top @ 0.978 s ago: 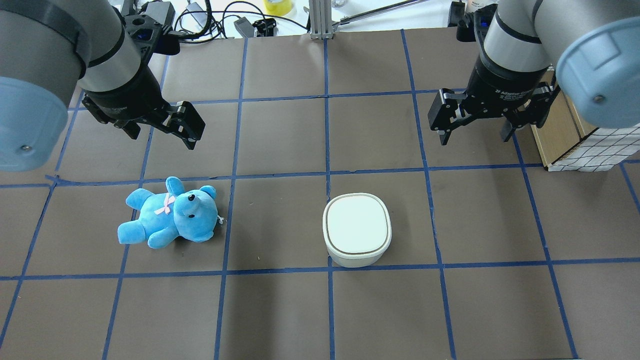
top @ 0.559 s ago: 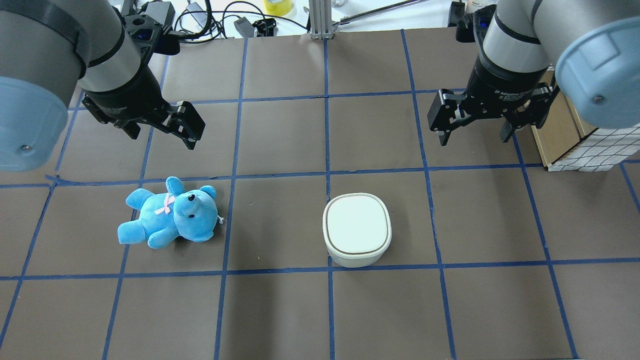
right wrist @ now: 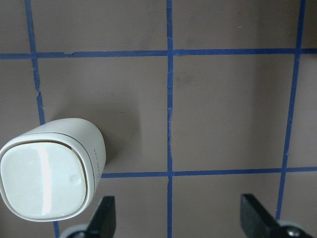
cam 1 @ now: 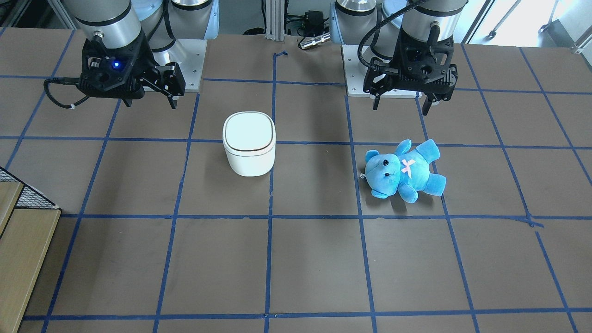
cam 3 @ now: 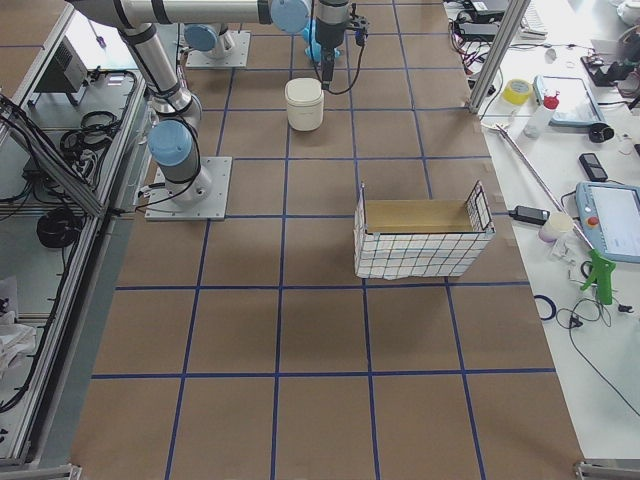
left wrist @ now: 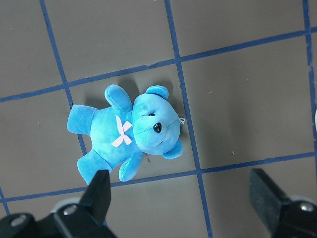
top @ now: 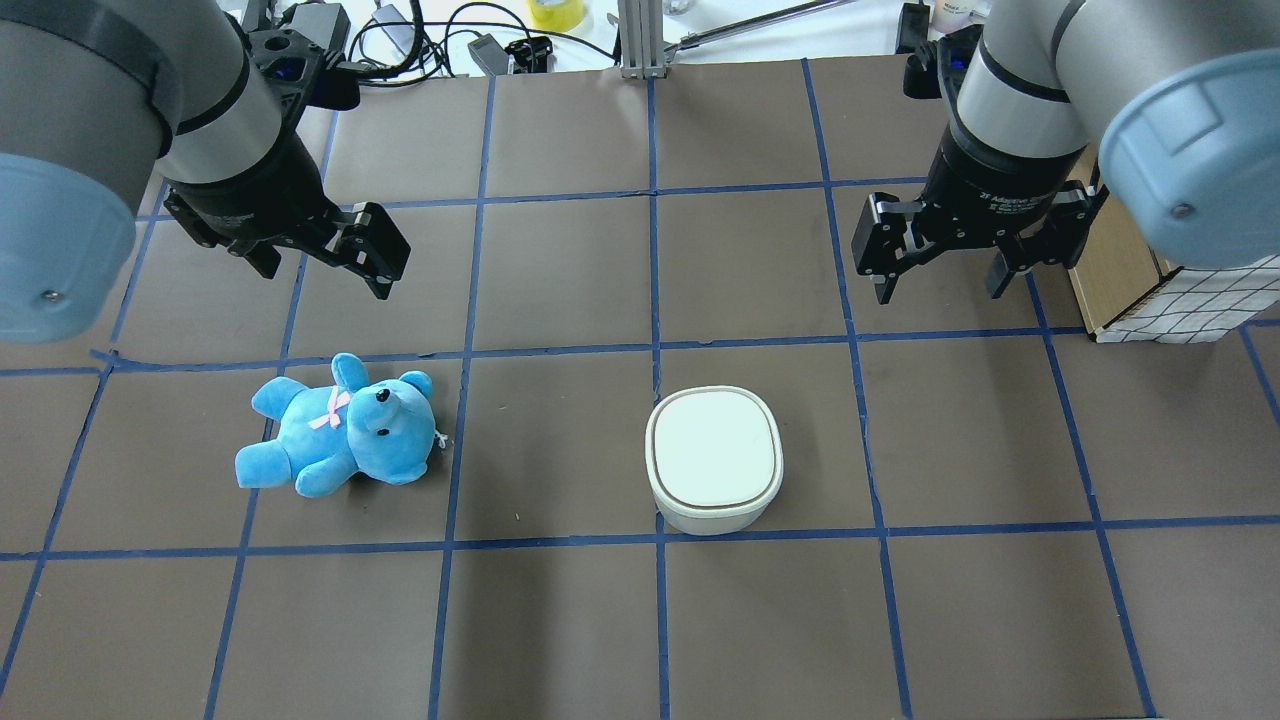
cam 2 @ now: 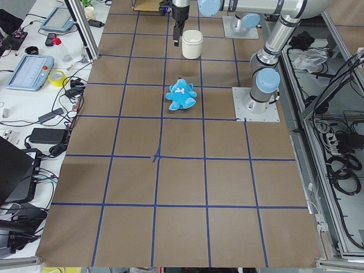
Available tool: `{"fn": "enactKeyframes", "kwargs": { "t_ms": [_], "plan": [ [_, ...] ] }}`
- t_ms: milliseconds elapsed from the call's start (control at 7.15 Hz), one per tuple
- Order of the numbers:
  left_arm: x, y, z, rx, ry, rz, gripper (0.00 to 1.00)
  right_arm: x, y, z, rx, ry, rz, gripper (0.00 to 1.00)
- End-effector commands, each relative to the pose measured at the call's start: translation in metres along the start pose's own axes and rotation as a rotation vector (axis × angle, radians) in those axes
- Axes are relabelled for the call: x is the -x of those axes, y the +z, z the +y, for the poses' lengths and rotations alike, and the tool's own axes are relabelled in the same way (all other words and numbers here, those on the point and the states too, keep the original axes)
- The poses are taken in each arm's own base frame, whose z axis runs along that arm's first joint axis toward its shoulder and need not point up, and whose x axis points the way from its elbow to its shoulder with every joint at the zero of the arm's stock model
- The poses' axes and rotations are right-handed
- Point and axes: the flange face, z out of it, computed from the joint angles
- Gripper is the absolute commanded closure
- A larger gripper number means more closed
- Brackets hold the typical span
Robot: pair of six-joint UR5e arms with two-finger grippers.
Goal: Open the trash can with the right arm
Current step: 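Move the right gripper over the white trash can lid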
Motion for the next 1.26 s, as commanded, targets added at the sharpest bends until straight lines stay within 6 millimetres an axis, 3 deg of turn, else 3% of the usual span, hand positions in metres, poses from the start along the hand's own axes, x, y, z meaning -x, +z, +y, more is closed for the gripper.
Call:
{"fn": "enactKeyframes", "kwargs": {
  "t_ms": [0,140,419,839,1118],
  "plan": [
    [0.0,0.0,0.0,0.0,0.0,0.0,0.0,0.003,0.012,0.002,0.021,0.003,-0.02,0.82],
    [0.0,0.0,0.0,0.0,0.0,0.0,0.0,0.006,0.017,0.002,0.027,0.006,-0.036,0.99],
    [0.0,0.0,0.0,0.0,0.0,0.0,0.0,0.021,0.034,0.007,0.046,0.042,-0.061,1.0],
    [0.0,0.0,0.0,0.0,0.0,0.0,0.0,0.079,0.078,0.013,0.015,0.047,-0.055,1.0],
    [0.0,0.0,0.0,0.0,0.0,0.0,0.0,0.098,0.098,0.015,0.039,0.028,-0.047,1.0]
  ]
}}
